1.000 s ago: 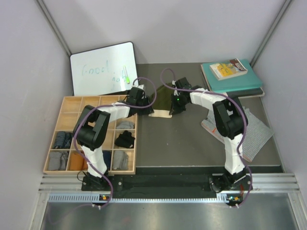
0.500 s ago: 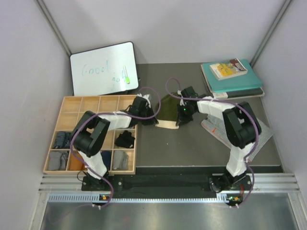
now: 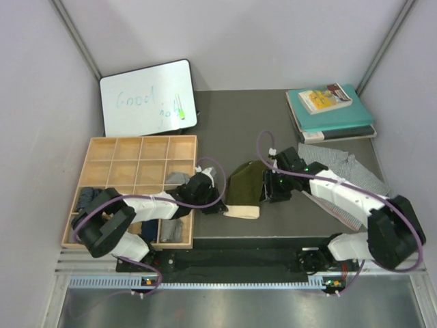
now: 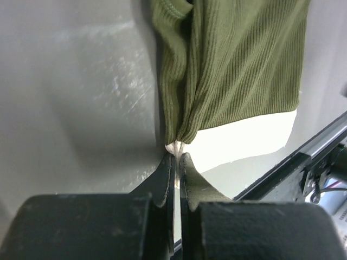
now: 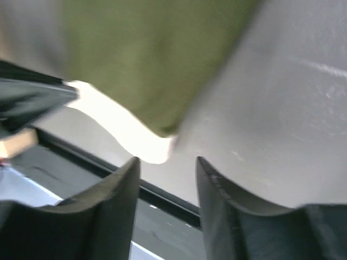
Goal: Roll the underwear
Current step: Move the underwear to the center of the board.
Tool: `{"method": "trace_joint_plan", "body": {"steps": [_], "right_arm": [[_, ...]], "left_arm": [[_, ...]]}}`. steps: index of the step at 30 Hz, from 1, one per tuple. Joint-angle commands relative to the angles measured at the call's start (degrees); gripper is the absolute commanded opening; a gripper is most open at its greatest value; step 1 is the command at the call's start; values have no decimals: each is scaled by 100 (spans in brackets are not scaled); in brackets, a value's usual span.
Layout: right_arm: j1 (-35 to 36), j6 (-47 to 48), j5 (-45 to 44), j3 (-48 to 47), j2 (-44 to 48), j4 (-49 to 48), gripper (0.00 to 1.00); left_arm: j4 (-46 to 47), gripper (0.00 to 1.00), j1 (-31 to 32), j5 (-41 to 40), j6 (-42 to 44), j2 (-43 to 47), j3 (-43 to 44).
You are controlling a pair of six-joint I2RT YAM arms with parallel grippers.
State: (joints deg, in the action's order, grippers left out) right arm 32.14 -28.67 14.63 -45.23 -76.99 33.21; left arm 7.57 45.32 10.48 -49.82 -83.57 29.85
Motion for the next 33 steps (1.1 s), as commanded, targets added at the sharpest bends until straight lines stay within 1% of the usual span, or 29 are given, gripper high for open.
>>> {"method": "trace_joint_plan", "body": {"steps": [1, 2, 5, 7, 8, 11, 17, 23, 26, 29, 33], "right_arm": [[143, -586, 136, 216, 773, -578, 40], [152, -657, 197, 278, 799, -796, 34], [301, -868, 452, 489, 747, -1114, 24], [537, -1000, 532, 585, 607, -1387, 20], [617, -1027, 532, 621, 537, -1448, 15], [793, -1150, 488, 752, 273, -1615, 8], [899, -1238, 216, 1077, -158, -1879, 3], [899, -1291, 180, 1201, -693, -2354, 1], [899, -1273, 119, 1184, -904, -2372, 0], [908, -1238, 232, 1122, -897, -2319, 0], [978, -1150, 268, 841, -336, -1785, 2]], "left_arm": [[297, 0, 213, -485, -589, 253, -383], [263, 0, 240, -538, -599, 262, -374], [192, 0, 311, -652, -608, 280, -322], [166, 0, 346, -705, -616, 297, -321], [157, 0, 346, -705, -616, 306, -330], [122, 0, 355, -740, -608, 341, -330], [174, 0, 372, -679, -599, 333, -365], [236, 0, 372, -652, -608, 341, -409], [123, 0, 381, -670, -564, 420, -392], [-89, 0, 372, -696, -371, 534, -278], [-580, 0, 372, -810, -133, 605, -67]]}}
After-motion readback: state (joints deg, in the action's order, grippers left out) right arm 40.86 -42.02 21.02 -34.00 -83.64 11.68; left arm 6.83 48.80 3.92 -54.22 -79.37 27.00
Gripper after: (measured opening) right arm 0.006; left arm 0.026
